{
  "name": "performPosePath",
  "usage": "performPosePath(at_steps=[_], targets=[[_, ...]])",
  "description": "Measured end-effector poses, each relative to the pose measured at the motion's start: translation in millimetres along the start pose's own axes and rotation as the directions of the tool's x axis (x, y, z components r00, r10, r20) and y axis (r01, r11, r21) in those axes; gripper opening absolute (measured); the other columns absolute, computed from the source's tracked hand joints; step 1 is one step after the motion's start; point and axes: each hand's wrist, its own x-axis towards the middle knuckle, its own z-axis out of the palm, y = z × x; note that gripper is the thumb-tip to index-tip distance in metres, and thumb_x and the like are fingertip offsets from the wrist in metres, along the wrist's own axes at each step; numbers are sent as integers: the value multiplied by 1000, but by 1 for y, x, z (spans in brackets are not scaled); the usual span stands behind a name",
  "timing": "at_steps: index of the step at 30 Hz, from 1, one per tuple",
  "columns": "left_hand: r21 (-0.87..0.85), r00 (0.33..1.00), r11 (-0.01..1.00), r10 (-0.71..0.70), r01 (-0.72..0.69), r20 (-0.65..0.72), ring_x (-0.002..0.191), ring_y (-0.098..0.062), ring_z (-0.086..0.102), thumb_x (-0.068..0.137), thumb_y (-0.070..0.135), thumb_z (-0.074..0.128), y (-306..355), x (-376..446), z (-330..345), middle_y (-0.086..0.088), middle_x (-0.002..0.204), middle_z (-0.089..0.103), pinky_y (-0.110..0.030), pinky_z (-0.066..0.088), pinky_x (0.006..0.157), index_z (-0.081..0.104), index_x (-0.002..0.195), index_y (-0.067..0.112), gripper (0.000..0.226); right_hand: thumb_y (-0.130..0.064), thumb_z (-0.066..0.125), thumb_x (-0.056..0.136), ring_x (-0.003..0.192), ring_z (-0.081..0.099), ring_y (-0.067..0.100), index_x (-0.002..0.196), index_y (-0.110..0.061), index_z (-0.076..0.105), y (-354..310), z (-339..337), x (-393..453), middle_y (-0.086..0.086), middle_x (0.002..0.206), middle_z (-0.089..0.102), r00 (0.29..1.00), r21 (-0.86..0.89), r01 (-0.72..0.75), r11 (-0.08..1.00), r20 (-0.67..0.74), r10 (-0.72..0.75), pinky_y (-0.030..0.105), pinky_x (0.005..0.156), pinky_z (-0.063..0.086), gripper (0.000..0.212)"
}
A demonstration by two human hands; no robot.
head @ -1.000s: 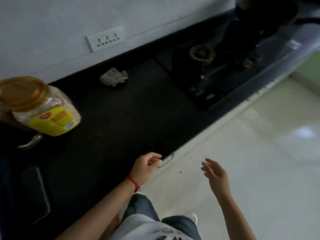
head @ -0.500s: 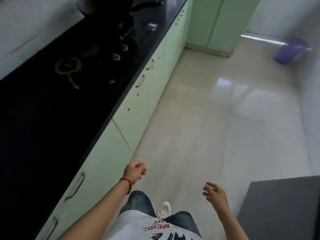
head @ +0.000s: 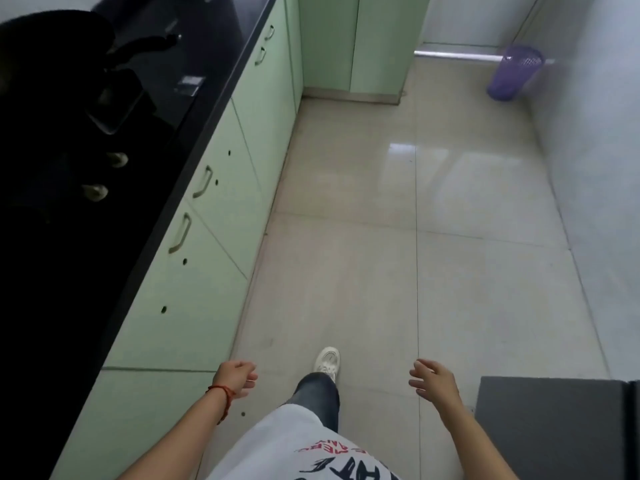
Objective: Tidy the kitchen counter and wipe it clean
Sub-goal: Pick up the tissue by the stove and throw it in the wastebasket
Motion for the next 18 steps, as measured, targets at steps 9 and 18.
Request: performPosePath(at_steps=[9,18], targets=[[191,985,978,53,-85,165,63,-15,54,90,16,50,229,48,83,-4,72,59,-23,41,57,54,73,13,17,-15,50,92,84,62,31,119,-3,53,-105,-42,101,16,97,62,993,53,-94,994,-73,98,34,67,47,29],[62,962,976,195,-210,191,61,-13,52,92,16,48,424,88,180,-1,69,56,-23,39,57,50,67,17,25,-11,49,92,82,60,33,118,2,53,-209,-105,214,19,95,61,983,127,-99,987,-145,117,30,63,45,29]])
